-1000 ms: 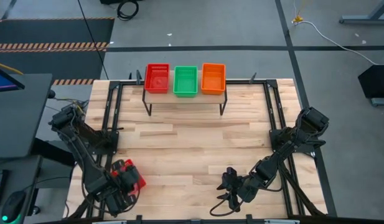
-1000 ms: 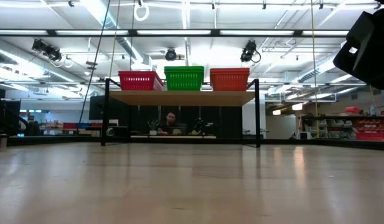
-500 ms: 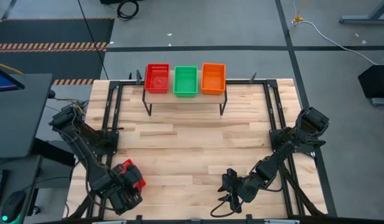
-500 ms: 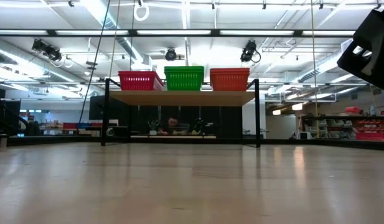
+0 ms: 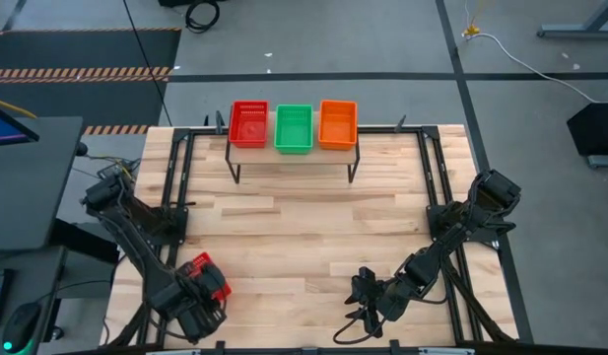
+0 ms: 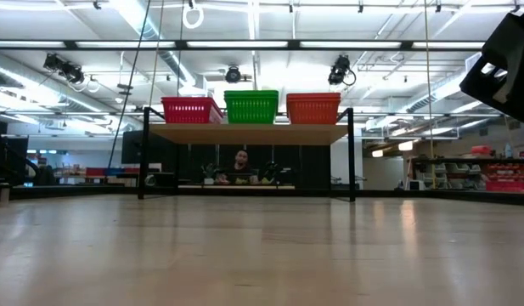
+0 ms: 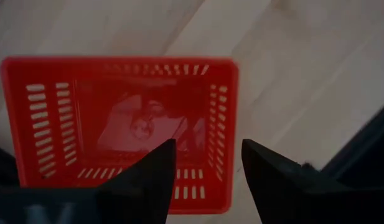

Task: Stack baskets on shelf by color
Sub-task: Stack the red basket on top of the red basket on the shelf

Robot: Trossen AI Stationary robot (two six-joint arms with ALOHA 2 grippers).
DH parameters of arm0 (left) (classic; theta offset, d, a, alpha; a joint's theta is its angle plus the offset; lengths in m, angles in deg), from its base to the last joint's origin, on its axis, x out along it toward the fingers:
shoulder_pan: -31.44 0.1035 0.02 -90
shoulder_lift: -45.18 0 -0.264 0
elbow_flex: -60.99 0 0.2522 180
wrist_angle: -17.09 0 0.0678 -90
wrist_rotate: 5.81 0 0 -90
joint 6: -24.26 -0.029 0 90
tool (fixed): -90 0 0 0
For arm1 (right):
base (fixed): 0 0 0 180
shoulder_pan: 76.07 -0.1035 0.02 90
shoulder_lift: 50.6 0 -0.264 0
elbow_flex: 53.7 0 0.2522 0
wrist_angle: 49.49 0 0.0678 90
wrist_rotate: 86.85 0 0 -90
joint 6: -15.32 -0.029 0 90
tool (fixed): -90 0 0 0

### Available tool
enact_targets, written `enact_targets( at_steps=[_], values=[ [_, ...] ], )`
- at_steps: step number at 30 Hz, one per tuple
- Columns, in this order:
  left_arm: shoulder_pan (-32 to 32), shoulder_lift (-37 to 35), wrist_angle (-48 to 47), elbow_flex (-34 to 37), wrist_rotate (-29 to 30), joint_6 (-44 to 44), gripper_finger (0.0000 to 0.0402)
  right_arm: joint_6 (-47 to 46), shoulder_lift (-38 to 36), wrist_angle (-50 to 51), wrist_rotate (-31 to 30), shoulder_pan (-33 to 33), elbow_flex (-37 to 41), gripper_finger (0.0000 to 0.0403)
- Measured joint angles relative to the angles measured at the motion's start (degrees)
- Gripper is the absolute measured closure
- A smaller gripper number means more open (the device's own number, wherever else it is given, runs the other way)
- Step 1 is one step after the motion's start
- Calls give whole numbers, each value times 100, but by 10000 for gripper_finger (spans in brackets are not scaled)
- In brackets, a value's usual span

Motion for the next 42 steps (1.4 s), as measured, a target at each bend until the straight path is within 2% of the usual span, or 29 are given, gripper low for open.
enact_targets(
  at_steps=[6,23,26,38,42],
  values=[
    [-2,245,12,4,-115,209,212,0,0,2,0,0,0,211],
    [6,255,2,4,-124,235,219,7,0,31,-2,0,0,211],
    [7,255,11,4,-342,159,224,8,0,33,-2,0,0,211],
    [152,284,627,-1,-301,125,229,63,0,44,-40,2,0,211],
    [138,469,498,-2,-322,130,230,63,0,42,-42,1,0,211]
  ],
)
